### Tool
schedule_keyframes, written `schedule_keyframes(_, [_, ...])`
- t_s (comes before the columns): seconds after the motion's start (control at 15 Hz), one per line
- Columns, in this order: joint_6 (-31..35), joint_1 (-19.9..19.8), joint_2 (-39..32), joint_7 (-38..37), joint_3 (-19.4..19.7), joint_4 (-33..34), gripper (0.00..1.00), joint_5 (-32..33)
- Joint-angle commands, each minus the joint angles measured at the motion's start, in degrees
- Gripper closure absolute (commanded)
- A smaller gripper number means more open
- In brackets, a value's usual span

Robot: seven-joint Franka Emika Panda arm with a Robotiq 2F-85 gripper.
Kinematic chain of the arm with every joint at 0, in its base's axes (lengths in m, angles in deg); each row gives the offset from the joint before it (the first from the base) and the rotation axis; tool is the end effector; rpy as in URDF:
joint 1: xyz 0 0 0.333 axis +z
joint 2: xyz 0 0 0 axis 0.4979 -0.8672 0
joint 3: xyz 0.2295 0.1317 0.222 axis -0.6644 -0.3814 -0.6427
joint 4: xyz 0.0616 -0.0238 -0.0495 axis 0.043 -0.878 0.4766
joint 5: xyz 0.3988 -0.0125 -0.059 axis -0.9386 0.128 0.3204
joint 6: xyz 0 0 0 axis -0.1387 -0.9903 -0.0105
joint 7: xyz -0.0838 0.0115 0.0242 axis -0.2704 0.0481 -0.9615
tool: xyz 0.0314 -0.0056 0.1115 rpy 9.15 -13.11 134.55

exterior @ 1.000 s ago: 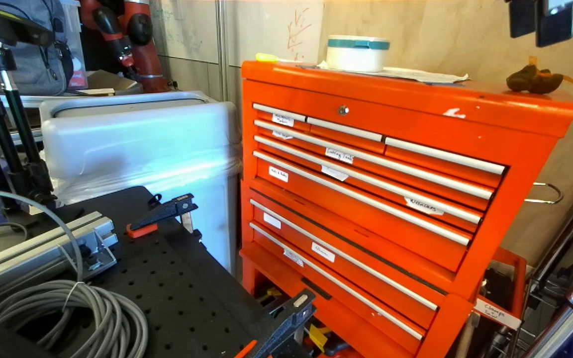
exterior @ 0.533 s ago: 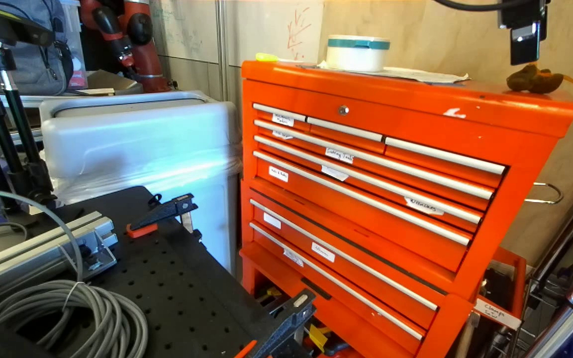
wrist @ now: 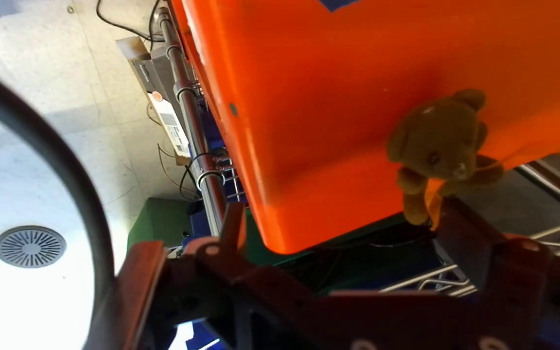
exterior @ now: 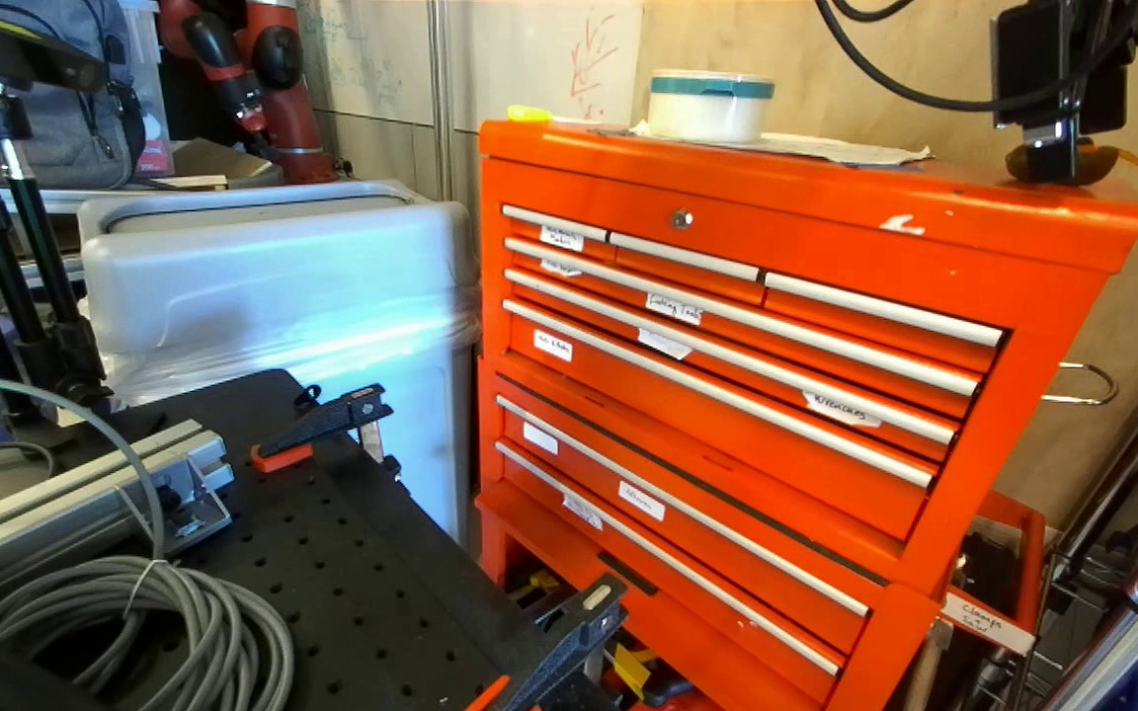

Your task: Put the brown object in the white bowl

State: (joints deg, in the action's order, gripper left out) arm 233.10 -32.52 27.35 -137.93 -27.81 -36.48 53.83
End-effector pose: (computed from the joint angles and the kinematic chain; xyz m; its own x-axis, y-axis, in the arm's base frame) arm 0.6769 -0.1447 0.3662 -0.1550 -0.9346 0.3203 -0.9479 0.0494 -0.3146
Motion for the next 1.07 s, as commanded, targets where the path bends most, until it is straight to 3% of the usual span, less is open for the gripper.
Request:
schedule_keyframes(0.0, [0.07, 2.26, -4.06, -1.25, 1.78, 4.36, 0.00, -2.19])
schedule_keyframes(0.6, [0.33, 5.03, -3.78, -0.15, 2.63, 4.41, 0.00, -1.04])
schedule_keyframes(0.67, [0.25, 5.13, -3.95, -0.01, 2.69, 4.16, 0.10, -1.06])
schedule_keyframes(0.93, [-0.11, 5.40, -3.82, 0.30, 3.26, 3.72, 0.02, -0.60])
schedule_keyframes(1.0, [-0.32, 5.40, -3.90, 0.35, 3.37, 3.82, 0.27, -0.61])
